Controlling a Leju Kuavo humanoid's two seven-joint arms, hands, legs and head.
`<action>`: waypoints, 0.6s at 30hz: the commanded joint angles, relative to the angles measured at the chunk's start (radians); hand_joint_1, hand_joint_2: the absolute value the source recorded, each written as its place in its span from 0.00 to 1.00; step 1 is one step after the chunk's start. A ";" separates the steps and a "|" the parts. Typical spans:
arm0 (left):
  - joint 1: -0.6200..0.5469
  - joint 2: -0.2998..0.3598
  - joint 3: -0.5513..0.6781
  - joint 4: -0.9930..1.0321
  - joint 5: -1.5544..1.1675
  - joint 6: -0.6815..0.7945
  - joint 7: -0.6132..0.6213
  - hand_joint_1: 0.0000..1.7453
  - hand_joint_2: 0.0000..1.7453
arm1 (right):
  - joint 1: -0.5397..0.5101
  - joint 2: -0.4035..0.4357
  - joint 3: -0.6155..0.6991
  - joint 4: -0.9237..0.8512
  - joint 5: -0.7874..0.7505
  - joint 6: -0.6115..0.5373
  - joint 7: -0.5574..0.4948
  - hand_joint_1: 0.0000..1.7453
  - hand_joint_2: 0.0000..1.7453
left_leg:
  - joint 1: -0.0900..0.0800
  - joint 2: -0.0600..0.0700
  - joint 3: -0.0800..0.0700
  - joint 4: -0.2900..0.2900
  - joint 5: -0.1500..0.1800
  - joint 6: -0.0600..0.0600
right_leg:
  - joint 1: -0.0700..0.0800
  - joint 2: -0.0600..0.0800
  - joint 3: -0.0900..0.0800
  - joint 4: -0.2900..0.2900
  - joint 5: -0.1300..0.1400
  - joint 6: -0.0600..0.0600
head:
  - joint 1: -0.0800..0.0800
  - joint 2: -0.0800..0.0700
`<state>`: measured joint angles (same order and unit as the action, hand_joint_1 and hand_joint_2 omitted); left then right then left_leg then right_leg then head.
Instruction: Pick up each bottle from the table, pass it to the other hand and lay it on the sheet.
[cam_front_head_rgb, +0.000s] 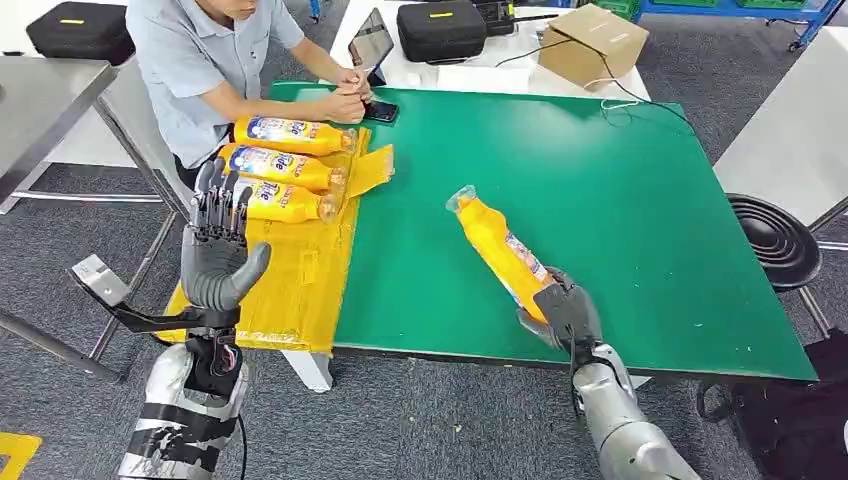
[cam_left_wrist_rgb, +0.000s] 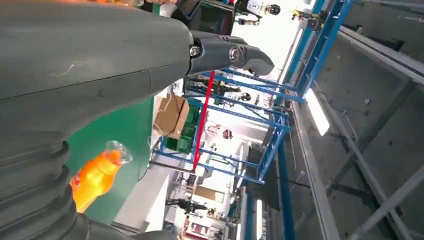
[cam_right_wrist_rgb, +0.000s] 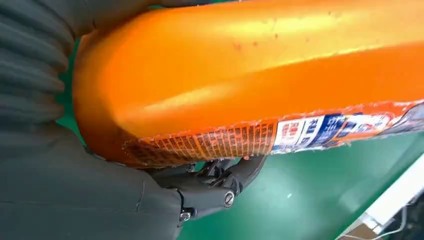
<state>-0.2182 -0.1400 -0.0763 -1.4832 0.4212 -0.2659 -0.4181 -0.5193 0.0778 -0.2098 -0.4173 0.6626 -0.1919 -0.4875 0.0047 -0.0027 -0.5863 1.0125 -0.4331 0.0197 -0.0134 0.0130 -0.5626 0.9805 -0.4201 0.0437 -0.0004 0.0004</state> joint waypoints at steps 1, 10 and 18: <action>-0.016 0.023 -0.014 0.058 0.001 0.005 -0.001 0.00 1.00 | 0.025 0.029 -0.050 0.009 -0.004 0.010 0.001 1.00 1.00 | 0.000 -0.002 -0.001 -0.002 0.001 -0.001 | 0.000 -0.003 0.000 -0.002 0.000 -0.002 | 0.000 0.000; -0.032 0.007 -0.046 0.219 -0.037 0.194 0.070 0.00 1.00 | 0.076 0.078 -0.004 -0.179 -0.224 0.006 -0.112 1.00 1.00 | 0.000 -0.002 -0.005 -0.002 0.001 -0.001 | -0.001 -0.003 -0.003 -0.001 0.000 -0.002 | 0.000 0.000; 0.009 0.055 -0.209 0.375 -0.076 0.124 0.130 0.00 1.00 | 0.205 0.072 0.244 -0.466 -0.392 -0.012 -0.103 1.00 1.00 | -0.001 -0.002 -0.011 -0.002 0.001 0.000 | -0.001 -0.003 -0.008 0.000 -0.001 -0.001 | 0.000 0.000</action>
<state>-0.2135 -0.1389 -0.1304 -1.2983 0.3678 -0.0549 -0.3048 -0.3964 0.1537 -0.1794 -0.6449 0.3557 -0.1892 -0.6065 0.0049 -0.0046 -0.6004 1.0126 -0.4316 0.0197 -0.0140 0.0119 -0.5742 0.9815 -0.4199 0.0441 0.0000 0.0000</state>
